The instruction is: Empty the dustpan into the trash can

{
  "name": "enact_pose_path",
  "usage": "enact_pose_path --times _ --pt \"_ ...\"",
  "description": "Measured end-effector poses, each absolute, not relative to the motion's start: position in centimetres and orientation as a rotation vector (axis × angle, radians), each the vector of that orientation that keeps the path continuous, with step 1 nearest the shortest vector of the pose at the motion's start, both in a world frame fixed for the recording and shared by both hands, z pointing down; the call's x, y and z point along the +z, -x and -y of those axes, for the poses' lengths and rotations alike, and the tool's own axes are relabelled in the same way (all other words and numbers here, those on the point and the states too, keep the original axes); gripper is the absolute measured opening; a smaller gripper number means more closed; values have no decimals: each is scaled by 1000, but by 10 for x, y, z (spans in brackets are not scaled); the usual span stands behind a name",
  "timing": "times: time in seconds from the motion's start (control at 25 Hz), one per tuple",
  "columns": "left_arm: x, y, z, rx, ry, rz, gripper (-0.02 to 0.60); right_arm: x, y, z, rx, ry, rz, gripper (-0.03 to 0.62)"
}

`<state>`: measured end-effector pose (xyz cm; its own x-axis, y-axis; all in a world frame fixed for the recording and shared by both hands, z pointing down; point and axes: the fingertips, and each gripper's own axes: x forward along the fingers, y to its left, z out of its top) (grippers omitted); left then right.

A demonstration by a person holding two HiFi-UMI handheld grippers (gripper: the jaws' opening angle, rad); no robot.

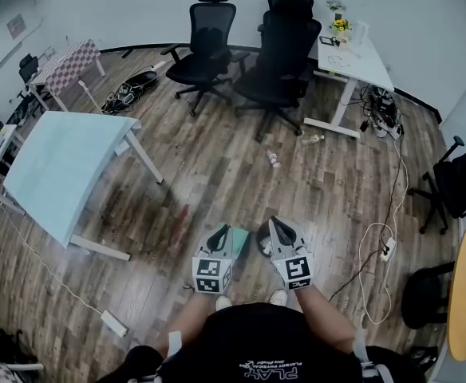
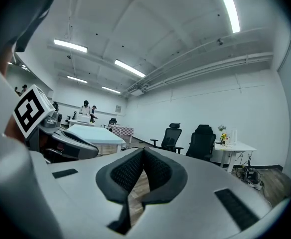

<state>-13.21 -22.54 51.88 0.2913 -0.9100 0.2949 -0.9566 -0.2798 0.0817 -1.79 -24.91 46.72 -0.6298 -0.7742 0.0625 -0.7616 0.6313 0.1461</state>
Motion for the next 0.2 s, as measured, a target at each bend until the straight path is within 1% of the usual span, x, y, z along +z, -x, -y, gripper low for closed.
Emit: enact_pose_path --times 0.2 --pt "524 122 226 296 -2301 1716 38 470 7 253 -153 -1296 2731 23"
